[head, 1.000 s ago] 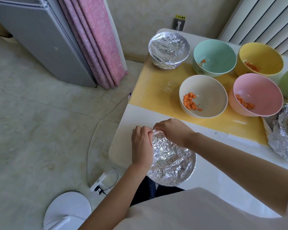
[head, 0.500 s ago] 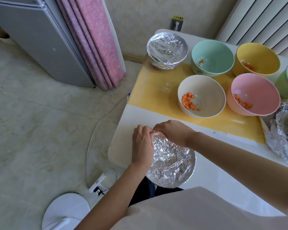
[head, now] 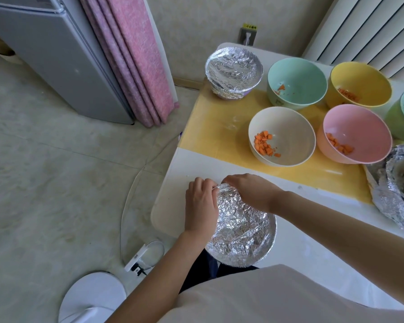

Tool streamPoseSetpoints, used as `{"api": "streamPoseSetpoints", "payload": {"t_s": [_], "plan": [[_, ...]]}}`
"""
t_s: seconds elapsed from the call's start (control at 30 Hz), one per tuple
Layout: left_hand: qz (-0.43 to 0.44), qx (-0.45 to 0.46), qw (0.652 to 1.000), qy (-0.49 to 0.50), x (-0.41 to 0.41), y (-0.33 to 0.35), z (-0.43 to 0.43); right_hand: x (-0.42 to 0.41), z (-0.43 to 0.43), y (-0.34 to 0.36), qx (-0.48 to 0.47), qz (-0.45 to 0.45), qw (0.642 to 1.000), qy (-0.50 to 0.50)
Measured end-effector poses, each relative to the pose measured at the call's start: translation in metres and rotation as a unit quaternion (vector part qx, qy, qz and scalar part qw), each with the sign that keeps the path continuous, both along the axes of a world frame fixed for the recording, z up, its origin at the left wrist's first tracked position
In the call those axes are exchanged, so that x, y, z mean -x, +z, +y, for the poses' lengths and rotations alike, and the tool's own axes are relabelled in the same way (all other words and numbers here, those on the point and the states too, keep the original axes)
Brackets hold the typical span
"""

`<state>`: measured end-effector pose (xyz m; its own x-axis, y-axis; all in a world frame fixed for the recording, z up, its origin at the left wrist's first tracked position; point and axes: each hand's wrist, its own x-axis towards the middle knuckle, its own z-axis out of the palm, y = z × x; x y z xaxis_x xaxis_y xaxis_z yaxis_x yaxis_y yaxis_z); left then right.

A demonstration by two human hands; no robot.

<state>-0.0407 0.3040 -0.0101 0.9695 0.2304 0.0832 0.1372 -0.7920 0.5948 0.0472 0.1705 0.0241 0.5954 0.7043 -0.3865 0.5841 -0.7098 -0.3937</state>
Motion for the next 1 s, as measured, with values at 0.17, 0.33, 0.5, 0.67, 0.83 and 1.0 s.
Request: {"api": "streamPoseSetpoints", "payload": {"t_s": [0.17,0.33,0.5,0.67,0.83,1.0], "plan": [[0.005,0.001,1.0,0.005,-0.001,0.003,-0.001,-0.003,0.001,-0.004,-0.048,0.035,0.998,-0.003],[-0.007,-0.028,1.0,-0.001,-0.001,0.003,0.0,0.0,0.001,-0.007,-0.032,-0.006,0.999,-0.001],[0.048,-0.044,0.998,-0.01,0.0,0.007,-0.001,0.005,-0.01,-0.009,-0.045,-0.012,0.999,-0.005],[0.08,0.017,0.997,-0.008,0.001,0.012,0.011,0.005,-0.023,-0.01,-0.085,0.014,0.992,-0.094],[0.058,0.123,0.989,-0.052,-0.012,0.014,0.01,0.003,-0.018,-0.011,-0.102,0.024,0.987,-0.125],[0.065,0.127,0.989,-0.03,-0.011,0.015,0.003,0.002,-0.017,-0.014,-0.1,0.008,0.988,-0.119]]}}
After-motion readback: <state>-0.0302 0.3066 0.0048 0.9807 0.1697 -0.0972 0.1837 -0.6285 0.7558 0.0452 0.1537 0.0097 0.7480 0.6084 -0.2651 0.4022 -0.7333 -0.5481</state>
